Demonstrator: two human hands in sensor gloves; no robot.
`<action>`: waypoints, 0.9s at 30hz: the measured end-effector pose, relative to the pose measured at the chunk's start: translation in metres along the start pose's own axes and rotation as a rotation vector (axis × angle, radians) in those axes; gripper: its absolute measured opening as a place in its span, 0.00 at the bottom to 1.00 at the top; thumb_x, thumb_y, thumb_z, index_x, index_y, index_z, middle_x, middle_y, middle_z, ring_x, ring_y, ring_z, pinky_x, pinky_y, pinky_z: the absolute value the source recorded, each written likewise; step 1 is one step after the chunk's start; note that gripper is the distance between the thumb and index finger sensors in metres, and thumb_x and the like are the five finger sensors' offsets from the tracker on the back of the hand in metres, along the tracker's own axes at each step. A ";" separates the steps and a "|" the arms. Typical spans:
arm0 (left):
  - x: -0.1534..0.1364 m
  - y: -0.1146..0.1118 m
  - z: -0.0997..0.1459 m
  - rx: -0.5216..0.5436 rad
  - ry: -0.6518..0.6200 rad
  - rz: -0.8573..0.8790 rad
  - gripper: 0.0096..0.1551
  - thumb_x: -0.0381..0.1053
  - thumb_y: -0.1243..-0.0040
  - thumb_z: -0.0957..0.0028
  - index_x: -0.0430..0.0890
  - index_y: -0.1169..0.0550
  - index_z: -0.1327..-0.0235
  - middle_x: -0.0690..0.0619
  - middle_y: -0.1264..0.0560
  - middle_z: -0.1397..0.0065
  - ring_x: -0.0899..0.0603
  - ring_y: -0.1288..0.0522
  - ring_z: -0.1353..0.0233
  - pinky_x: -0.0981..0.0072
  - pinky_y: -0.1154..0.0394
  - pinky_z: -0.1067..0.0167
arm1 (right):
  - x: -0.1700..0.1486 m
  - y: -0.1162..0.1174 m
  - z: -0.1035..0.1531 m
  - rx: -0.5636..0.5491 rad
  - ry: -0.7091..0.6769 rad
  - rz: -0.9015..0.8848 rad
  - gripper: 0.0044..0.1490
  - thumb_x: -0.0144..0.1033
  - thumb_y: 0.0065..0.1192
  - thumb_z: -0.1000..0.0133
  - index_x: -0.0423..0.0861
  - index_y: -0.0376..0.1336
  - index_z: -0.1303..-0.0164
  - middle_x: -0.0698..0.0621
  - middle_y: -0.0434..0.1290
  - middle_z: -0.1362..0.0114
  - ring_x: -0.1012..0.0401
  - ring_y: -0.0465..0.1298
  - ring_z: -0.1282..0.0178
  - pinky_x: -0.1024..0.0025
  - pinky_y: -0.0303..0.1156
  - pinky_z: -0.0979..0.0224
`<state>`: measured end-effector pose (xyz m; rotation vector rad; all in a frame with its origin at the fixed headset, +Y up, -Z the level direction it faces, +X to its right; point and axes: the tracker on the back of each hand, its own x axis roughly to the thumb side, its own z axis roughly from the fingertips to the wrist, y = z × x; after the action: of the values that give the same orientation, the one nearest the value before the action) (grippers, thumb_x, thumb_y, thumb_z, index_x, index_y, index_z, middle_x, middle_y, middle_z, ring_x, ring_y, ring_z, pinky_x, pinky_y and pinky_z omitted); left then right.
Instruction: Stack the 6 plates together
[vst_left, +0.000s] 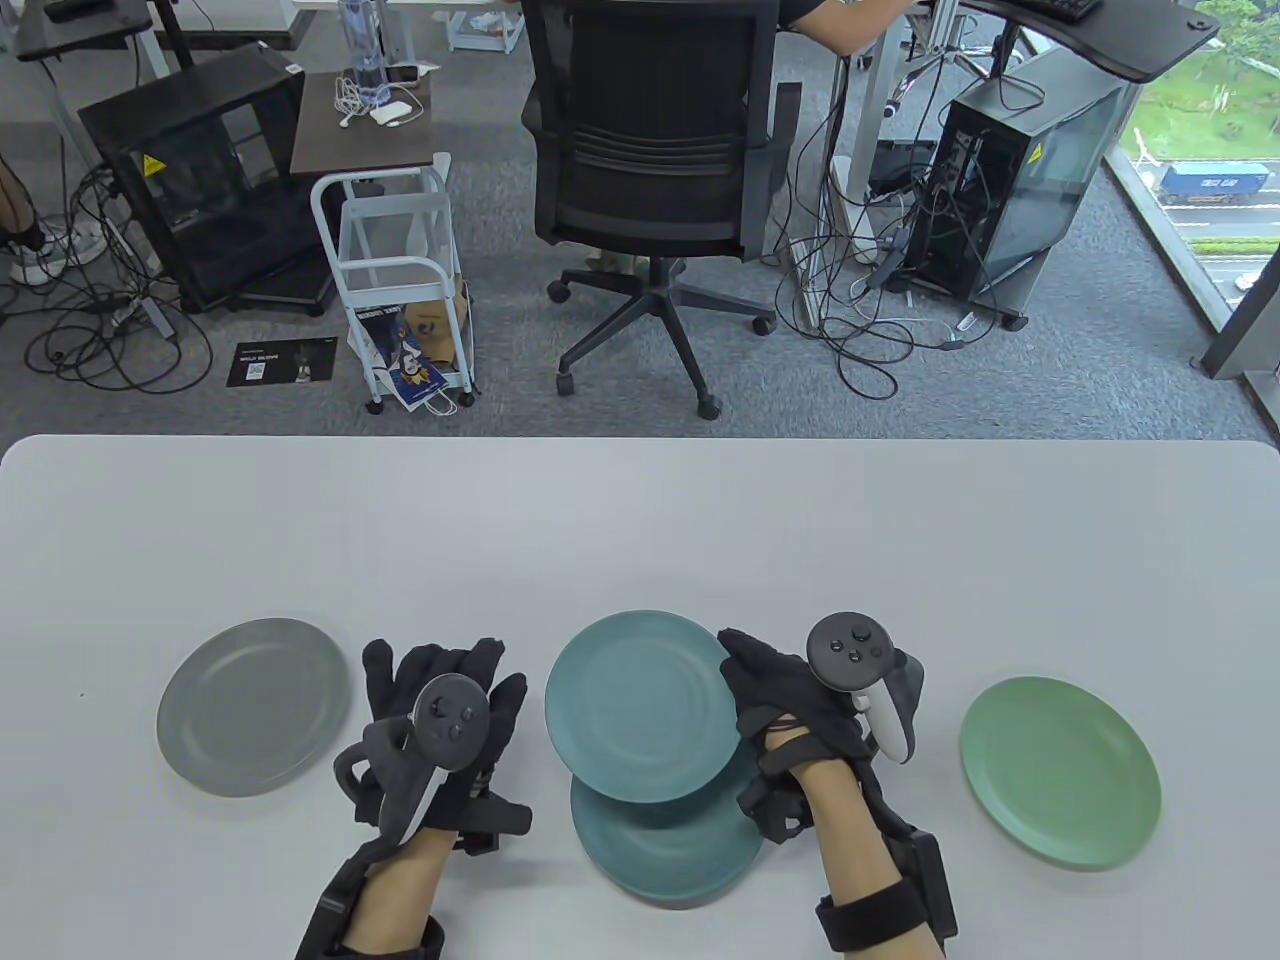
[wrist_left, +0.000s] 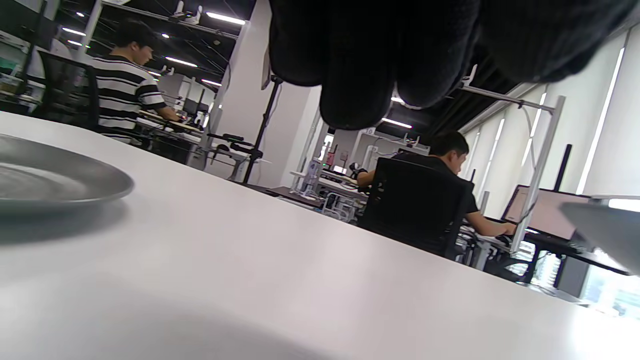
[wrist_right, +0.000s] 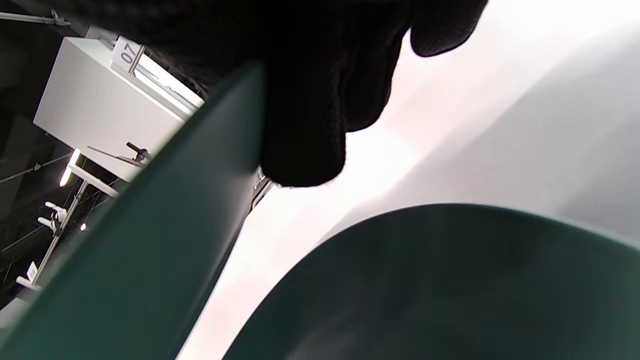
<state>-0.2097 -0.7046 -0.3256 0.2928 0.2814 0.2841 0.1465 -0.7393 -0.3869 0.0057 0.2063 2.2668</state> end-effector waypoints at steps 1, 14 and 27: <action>-0.003 -0.001 -0.001 0.002 0.021 -0.008 0.32 0.70 0.39 0.63 0.65 0.22 0.42 0.65 0.20 0.36 0.51 0.30 0.23 0.48 0.58 0.12 | 0.000 0.000 0.000 0.007 -0.003 0.009 0.28 0.43 0.56 0.40 0.48 0.63 0.29 0.56 0.82 0.52 0.57 0.70 0.30 0.47 0.53 0.18; -0.046 -0.014 -0.017 -0.030 0.291 -0.114 0.33 0.69 0.35 0.63 0.66 0.23 0.40 0.67 0.21 0.32 0.52 0.31 0.22 0.48 0.58 0.13 | -0.007 0.002 0.004 0.079 -0.068 0.070 0.27 0.42 0.56 0.40 0.49 0.64 0.30 0.56 0.82 0.52 0.57 0.70 0.30 0.46 0.52 0.18; -0.068 -0.020 -0.027 -0.118 0.440 -0.216 0.39 0.69 0.32 0.64 0.67 0.28 0.35 0.67 0.28 0.24 0.51 0.35 0.18 0.48 0.59 0.13 | -0.007 -0.001 0.021 -0.126 -0.131 0.278 0.33 0.55 0.55 0.40 0.55 0.60 0.25 0.50 0.64 0.19 0.47 0.58 0.19 0.42 0.49 0.17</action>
<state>-0.2763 -0.7375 -0.3415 0.0781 0.7223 0.1481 0.1533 -0.7408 -0.3658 0.1232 -0.0090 2.5422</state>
